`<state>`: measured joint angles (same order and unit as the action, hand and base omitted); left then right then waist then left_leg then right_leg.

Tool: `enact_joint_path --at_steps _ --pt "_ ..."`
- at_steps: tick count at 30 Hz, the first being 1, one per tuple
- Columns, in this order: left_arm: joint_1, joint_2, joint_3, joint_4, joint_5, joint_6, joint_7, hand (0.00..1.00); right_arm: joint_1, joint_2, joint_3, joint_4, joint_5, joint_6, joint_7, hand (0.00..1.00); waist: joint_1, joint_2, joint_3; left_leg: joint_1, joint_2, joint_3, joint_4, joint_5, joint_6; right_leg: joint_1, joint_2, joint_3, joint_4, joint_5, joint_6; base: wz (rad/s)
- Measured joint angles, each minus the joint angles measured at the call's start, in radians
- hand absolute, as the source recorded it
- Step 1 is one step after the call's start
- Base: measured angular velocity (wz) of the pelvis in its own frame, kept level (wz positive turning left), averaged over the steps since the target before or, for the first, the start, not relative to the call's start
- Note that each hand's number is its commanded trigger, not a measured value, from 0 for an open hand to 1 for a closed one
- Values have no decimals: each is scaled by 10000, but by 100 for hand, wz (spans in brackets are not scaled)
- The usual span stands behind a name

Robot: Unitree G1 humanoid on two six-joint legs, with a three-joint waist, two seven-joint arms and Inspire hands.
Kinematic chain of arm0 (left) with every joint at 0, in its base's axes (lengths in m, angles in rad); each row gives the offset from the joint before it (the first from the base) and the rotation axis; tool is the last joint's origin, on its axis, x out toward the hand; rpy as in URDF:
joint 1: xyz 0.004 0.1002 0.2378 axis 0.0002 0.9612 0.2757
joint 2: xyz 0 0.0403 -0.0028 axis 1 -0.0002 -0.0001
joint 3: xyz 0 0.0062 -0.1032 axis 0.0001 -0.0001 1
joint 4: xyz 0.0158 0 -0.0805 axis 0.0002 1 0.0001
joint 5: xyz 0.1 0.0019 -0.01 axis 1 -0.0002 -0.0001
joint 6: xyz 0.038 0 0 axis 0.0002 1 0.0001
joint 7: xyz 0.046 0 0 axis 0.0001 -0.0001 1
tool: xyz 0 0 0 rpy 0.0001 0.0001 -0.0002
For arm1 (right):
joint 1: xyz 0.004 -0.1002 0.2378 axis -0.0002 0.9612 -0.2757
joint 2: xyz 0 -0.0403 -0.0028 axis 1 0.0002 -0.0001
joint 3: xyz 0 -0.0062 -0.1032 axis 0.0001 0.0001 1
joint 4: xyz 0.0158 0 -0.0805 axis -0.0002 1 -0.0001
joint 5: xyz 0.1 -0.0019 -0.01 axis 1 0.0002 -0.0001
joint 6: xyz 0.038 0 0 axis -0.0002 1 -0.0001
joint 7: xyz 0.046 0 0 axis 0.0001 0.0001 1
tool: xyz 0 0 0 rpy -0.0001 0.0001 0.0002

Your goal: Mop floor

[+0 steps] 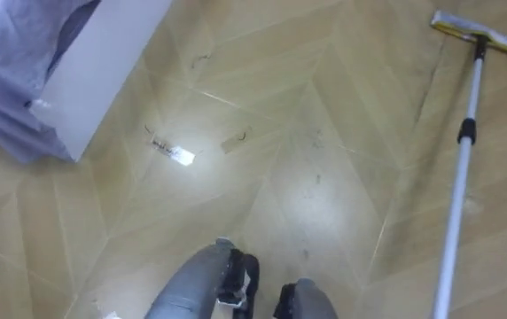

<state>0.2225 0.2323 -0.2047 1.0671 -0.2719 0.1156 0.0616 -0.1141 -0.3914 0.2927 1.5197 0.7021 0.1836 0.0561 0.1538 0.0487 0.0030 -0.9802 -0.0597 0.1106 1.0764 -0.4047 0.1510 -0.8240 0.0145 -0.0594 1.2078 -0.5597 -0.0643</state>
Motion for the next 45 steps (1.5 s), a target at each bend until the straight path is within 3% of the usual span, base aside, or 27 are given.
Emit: enact_joint_path --at_steps 1,2,4,6,8,10,13,14,16,18,20,21,22,23,24,25,27,29,30,32,34,35,36,38,40,43,45 --pt "3 -68 83 28 -8 -35 -18 0 312 144 -18 -3 -198 1 -150 100 -137 167 -31 201 -87 12 -5 -152 42 9 -135 -11 326 184 338 0" --pt "4 -117 68 31 -4 -32 -77 0 499 295 -19 -17 -383 3 -350 100 -271 291 16 367 -133 -22 -15 -327 77 -46 -164 3 656 508 615 0" --pt "-18 -189 74 28 1 -30 -88 0 638 530 -20 -32 -421 20 -684 100 -553 475 3 513 -203 -114 -74 -468 203 -495 -218 65 1171 1035 821 -7" --pt "-110 -220 67 -32 3 -32 -58 0 553 730 -7 -57 -445 15 -937 100 -693 583 76 607 -207 -58 -224 -453 268 -962 -300 270 534 1039 834 -9" --pt "-149 -230 34 -83 20 -29 25 0 484 898 -61 -65 -494 69 -1222 100 -708 580 107 800 -228 1 -305 -492 196 -1576 -299 738 -1284 1299 964 0" --pt "-129 -252 6 8 1 123 155 0 230 878 -411 -66 -820 362 -1349 100 -652 462 142 1046 -215 29 -271 -673 85 -1671 -337 742 -1667 1887 755 -6" --pt "-128 -206 46 116 -97 323 191 0 -900 511 -754 -133 -1278 985 -1517 100 -121 82 155 1230 -14 3 -104 -986 -162 -1507 -339 479 -1645 2045 433 -35" --pt "-124 -104 39 74 -122 344 224 0 -1654 305 -764 -203 -1373 1159 -1524 100 -39 -149 259 1301 -18 -43 -105 -1032 -243 -1504 -434 359 -1586 2013 365 -31" --pt "-122 195 30 -135 -287 358 277 0 -2689 4 -671 -637 -1388 1129 -1526 100 19 -443 369 1299 66 -123 -19 -1127 -409 -1520 -450 176 -1485 1886 157 -3" --pt "-118 373 36 -372 -288 361 476 0 -3237 -401 -573 -1024 -1257 837 -1459 100 193 -654 369 1223 195 -326 137 -1249 -601 -1509 -331 -14 -1455 1765 -61 12" --pt "-2 532 26 -693 -220 455 553 0 -3646 -914 -424 -1229 -1133 571 -1325 100 731 -723 348 1165 603 -286 692 -1369 -816 -1332 72 -254 -1417 1516 -334 9" --pt "107 595 26 -816 -229 472 561 0 -3709 -960 -420 -1214 -1089 585 -1278 100 844 -784 345 1110 753 -225 931 -1314 -929 -1286 107 -274 -1375 1424 -400 -3" --pt "398 684 15 -1058 -218 550 584 0 -3744 -958 -403 -1171 -1009 589 -1144 100 970 -903 363 913 933 -186 1672 -914 -1381 -1154 198 -254 -1207 1200 -520 -6" --pt "755 679 1 -1223 -214 741 584 0 -3648 -884 -345 -1059 -1023 557 -943 100 1004 -904 358 661 999 -325 2375 -313 -1463 -848 267 -236 -1102 1002 -591 -4" --pt "881 672 -5 -1225 -206 810 558 0 -3518 -848 -297 -1050 -1028 540 -842 100 1013 -958 347 589 961 -378 2549 -203 -1452 -714 266 -203 -1073 909 -613 12" --pt "994 672 -14 -1222 -128 929 429 0 -3208 -829 -299 -1039 -1028 531 -568 100 937 -1071 314 386 797 -412 1915 -244 -1413 -534 197 -196 -1086 751 -601 17" --pt "1035 671 12 -1226 -46 973 191 0 -2567 -751 -292 -938 -1016 322 -376 100 939 -989 310 27 706 -358 437 -150 -1447 -227 249 -257 -1182 590 -603 9" --pt "964 636 17 -1134 -15 945 -96 0 -1620 -571 5 -804 -745 104 -115 100 875 -897 290 -131 557 -346 -490 618 -1223 282 193 -296 -1151 173 -630 -11" --pt "893 610 17 -1051 -17 901 -127 0 -1426 -532 7 -776 -718 94 -69 100 763 -848 266 -106 502 -378 -503 737 -1167 363 160 -321 -1147 59 -605 13" --pt "134 385 42 -553 -39 681 -133 0 -561 -407 6 -596 -791 14 -19 100 255 -525 124 -16 346 -266 -486 562 -633 555 -73 -458 -1171 -209 -390 38" --pt "-131 237 56 -523 -85 398 -138 0 -94 -252 -1 -329 -799 -49 -31 100 25 -308 25 -1 135 -215 -488 366 -361 476 -288 -460 -895 -181 -269 18" --pt "-226 195 66 -518 -64 290 -135 0 188 -99 0 -259 -781 -80 -57 100 -235 -236 -3 -22 -85 -138 -485 265 -208 181 -519 -481 -243 59 106 20" --pt "-270 160 66 -510 -21 290 -134 0 305 14 -2 -201 -800 -80 -115 100 -403 -161 -5 -29 -234 -137 -447 222 -140 54 -644 -490 54 203 290 36" --pt "-367 -29 87 -457 -8 276 -130 0 550 538 -114 24 -823 -13 -456 100 -643 139 -15 81 -272 -195 -170 -153 55 -342 -636 -351 1018 913 587 16" --pt "-372 -214 136 -428 -7 281 -128 0 479 789 -200 -67 -739 52 -606 100 -669 257 89 246 -400 -351 -168 -345 130 -1017 -460 47 1590 1538 779 -23" --pt "-372 -299 30 -425 -15 275 -82 0 214 938 -319 -81 -732 111 -922 100 -680 275 161 464 -443 -317 -341 -410 245 -1837 -282 309 -265 1362 877 -3" --pt "-361 -303 17 -330 -2 335 -3 0 10 923 -418 -65 -771 269 -1131 100 -607 179 203 658 -453 -309 -340 -562 259 -2050 -241 264 -1683 1715 714 3"
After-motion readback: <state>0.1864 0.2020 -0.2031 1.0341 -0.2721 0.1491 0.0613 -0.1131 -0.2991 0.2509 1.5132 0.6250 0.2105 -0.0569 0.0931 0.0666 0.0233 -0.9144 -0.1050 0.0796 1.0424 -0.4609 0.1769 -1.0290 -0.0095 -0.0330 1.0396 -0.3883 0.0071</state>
